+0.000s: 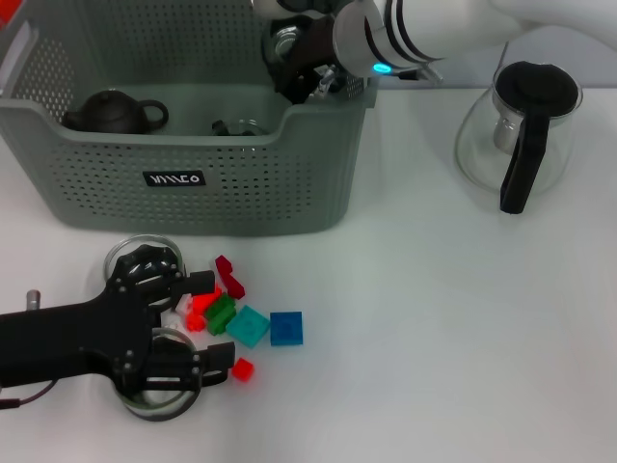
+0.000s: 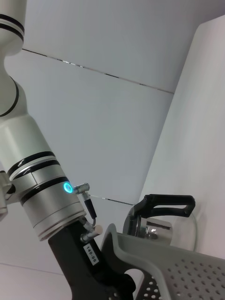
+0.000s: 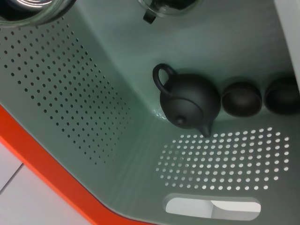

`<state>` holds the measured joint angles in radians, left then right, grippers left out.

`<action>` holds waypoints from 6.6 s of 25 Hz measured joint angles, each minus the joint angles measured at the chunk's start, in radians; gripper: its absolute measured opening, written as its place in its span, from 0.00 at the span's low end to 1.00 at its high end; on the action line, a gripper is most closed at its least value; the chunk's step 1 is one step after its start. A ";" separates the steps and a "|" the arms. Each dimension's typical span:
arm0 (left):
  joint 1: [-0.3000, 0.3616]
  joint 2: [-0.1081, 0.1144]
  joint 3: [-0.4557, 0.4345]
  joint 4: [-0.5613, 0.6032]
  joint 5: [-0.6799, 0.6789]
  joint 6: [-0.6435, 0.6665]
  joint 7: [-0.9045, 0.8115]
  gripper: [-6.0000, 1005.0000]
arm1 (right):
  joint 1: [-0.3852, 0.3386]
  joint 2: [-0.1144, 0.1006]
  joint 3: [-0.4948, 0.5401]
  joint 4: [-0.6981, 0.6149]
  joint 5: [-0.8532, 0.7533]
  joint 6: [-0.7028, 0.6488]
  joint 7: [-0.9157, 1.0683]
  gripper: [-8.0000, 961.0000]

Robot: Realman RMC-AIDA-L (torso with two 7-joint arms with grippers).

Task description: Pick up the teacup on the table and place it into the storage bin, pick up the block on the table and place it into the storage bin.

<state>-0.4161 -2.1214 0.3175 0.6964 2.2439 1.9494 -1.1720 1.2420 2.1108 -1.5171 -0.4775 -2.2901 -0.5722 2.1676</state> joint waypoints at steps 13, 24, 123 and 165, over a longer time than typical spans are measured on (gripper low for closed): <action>0.000 -0.001 0.000 0.000 0.000 0.001 0.000 0.93 | -0.012 0.000 -0.001 0.001 0.000 -0.006 0.010 0.15; 0.000 0.000 -0.011 0.004 0.000 0.007 -0.001 0.93 | -0.015 -0.003 -0.001 -0.011 0.000 -0.018 0.024 0.24; 0.025 -0.052 0.962 0.720 0.433 -0.141 -0.472 0.92 | -0.638 -0.008 0.025 -0.419 0.692 -0.628 -0.572 0.96; 0.015 -0.051 0.917 0.727 0.382 -0.052 -0.498 0.06 | -0.648 -0.013 0.036 -0.429 0.700 -0.653 -0.573 0.96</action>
<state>-0.4011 -2.1723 1.2345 1.4233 2.6255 1.8969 -1.6703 0.5938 2.0974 -1.4816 -0.9063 -1.5898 -1.2252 1.5951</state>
